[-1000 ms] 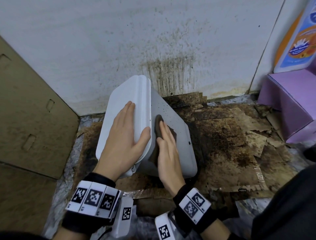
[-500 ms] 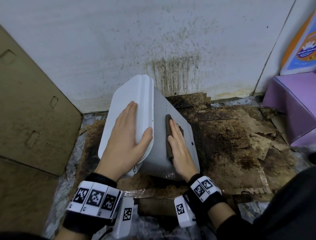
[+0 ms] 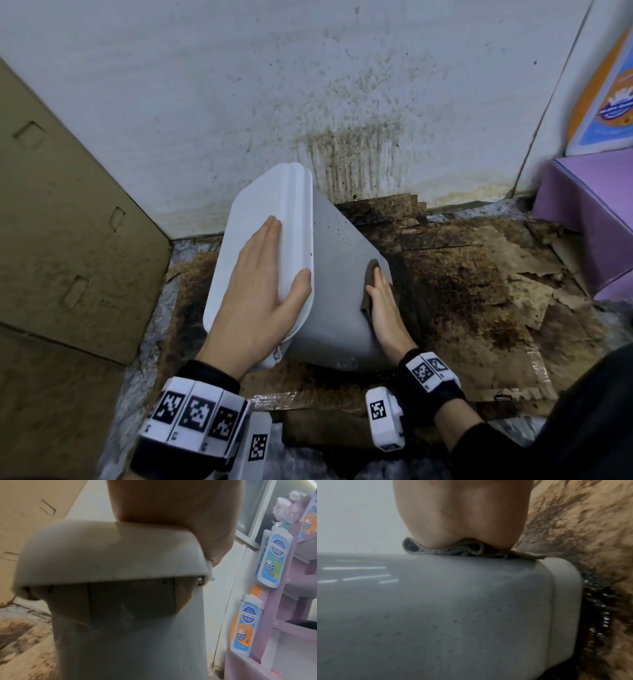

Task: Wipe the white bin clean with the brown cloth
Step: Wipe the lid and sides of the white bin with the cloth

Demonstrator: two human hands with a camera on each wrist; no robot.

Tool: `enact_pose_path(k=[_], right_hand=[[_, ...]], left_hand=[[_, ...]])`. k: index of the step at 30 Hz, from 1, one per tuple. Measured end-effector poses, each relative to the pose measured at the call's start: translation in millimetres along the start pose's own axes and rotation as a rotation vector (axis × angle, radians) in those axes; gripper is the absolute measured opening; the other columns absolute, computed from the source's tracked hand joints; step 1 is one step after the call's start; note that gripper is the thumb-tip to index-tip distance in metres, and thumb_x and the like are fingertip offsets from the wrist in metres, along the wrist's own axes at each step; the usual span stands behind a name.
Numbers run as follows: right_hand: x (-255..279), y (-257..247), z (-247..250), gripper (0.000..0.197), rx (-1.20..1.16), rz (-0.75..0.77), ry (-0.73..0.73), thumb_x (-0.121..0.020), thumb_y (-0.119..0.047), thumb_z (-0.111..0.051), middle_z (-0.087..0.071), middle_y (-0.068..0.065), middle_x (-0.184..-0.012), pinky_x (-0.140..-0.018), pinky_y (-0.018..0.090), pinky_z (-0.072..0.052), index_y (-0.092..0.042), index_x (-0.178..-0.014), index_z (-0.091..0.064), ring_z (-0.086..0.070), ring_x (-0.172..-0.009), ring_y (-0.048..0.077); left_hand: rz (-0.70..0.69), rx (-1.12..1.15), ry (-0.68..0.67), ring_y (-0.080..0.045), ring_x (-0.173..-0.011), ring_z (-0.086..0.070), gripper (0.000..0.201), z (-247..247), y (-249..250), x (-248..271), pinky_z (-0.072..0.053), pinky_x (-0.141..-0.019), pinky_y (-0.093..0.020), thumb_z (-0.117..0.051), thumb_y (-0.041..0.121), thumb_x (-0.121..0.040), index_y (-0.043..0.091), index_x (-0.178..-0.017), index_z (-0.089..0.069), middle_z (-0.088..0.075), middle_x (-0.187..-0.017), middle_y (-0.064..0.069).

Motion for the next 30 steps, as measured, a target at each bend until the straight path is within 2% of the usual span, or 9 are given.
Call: enact_pose_path(k=[4, 6, 8, 9, 12, 16, 20, 24, 30], right_hand=[[9, -60, -15, 0.057, -0.07, 0.152, -0.114, -0.11, -0.043, -0.019, 0.008, -0.015, -0.171, -0.13, 0.04, -0.007, -0.037, -0.163, 0.002, 0.004, -0.157, 0.003], [12, -91, -19, 0.059, -0.154, 0.192, -0.185, -0.106, -0.055, -0.018, 0.008, -0.02, -0.17, -0.125, 0.03, -0.018, -0.043, -0.162, -0.001, -0.011, -0.155, 0.001], [12, -114, -20, 0.054, -0.225, 0.208, -0.247, -0.111, -0.049, -0.017, 0.007, -0.021, -0.17, -0.106, 0.009, -0.026, -0.042, -0.162, -0.004, -0.031, -0.136, -0.019], [12, -123, -19, 0.052, -0.24, 0.23, -0.279, -0.112, -0.044, -0.017, 0.006, -0.021, -0.17, -0.1, 0.007, -0.026, -0.04, -0.162, -0.005, -0.033, -0.12, -0.033], [6, -134, -18, 0.052, -0.167, 0.347, -0.348, -0.113, -0.038, -0.017, 0.007, -0.021, -0.17, -0.113, 0.019, -0.019, -0.039, -0.162, -0.003, -0.023, -0.107, -0.048], [-9, -124, -20, 0.054, 0.041, 0.453, -0.358, -0.114, -0.035, -0.017, 0.014, -0.021, -0.169, -0.127, 0.025, 0.002, -0.033, -0.163, 0.005, 0.008, -0.151, -0.014], [-33, -94, -12, 0.056, 0.218, 0.479, -0.29, -0.114, -0.028, -0.016, 0.024, -0.014, -0.165, -0.119, 0.011, 0.014, -0.019, -0.161, 0.014, 0.022, -0.151, -0.003], [-64, -30, 11, 0.057, 0.23, 0.249, -0.257, -0.114, -0.031, -0.017, 0.023, -0.008, -0.168, -0.127, 0.031, 0.011, -0.022, -0.161, 0.015, 0.02, -0.155, 0.008], [-77, 22, 26, 0.055, 0.158, -0.002, -0.237, -0.114, -0.025, -0.016, 0.019, -0.003, -0.17, -0.124, 0.027, 0.007, -0.019, -0.161, 0.013, 0.016, -0.157, 0.013]], left_hand=[[-0.01, -0.003, 0.001, -0.003, -0.154, -0.004, 0.081, -1, 0, 0, -0.002, -0.121, -0.016, -0.033, 0.059, -0.096, 0.019, -0.162, -0.008, -0.008, -0.17, 0.006], [-0.014, 0.002, -0.002, -0.002, -0.154, -0.003, 0.081, -1, 1, 0, -0.004, -0.123, -0.019, -0.033, 0.059, -0.096, 0.019, -0.163, -0.008, -0.007, -0.17, 0.007], [-0.021, 0.001, -0.004, -0.002, -0.154, -0.003, 0.081, -1, 3, 0, -0.005, -0.124, -0.021, -0.033, 0.059, -0.097, 0.02, -0.163, -0.008, -0.007, -0.17, 0.007], [-0.022, -0.001, -0.006, -0.001, -0.154, -0.003, 0.081, -1, 4, 0, -0.005, -0.124, -0.022, -0.033, 0.059, -0.097, 0.02, -0.163, -0.008, -0.007, -0.17, 0.007], [-0.019, -0.001, -0.007, 0.0, -0.154, -0.003, 0.08, -1, 5, -1, -0.006, -0.125, -0.023, -0.032, 0.06, -0.097, 0.021, -0.163, -0.007, -0.006, -0.17, 0.009], [-0.023, 0.005, 0.003, 0.0, -0.154, -0.004, 0.078, 1, 2, 0, -0.003, -0.122, -0.015, -0.036, 0.056, -0.099, 0.019, -0.162, -0.01, -0.009, -0.17, 0.008], [-0.013, 0.021, -0.004, 0.002, -0.154, -0.003, 0.076, 1, -1, 1, -0.008, -0.125, -0.022, -0.039, 0.053, -0.1, 0.022, -0.162, -0.01, -0.008, -0.17, 0.012], [-0.01, 0.028, -0.008, 0.004, -0.153, -0.002, 0.075, 1, 1, 0, -0.008, -0.124, -0.021, -0.04, 0.053, -0.1, 0.025, -0.162, -0.009, -0.007, -0.169, 0.015], [-0.011, 0.036, -0.003, 0.004, -0.153, -0.004, 0.075, 1, 1, 0, -0.007, -0.122, -0.015, -0.04, 0.053, -0.099, 0.024, -0.162, -0.011, -0.01, -0.168, 0.015]])
Point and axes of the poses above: each hand's wrist, its own x-axis away from the middle knuckle, its own z-axis out of the back of the hand, y = z × x, the point moved 5 cm from there along -x, towards the middle knuckle
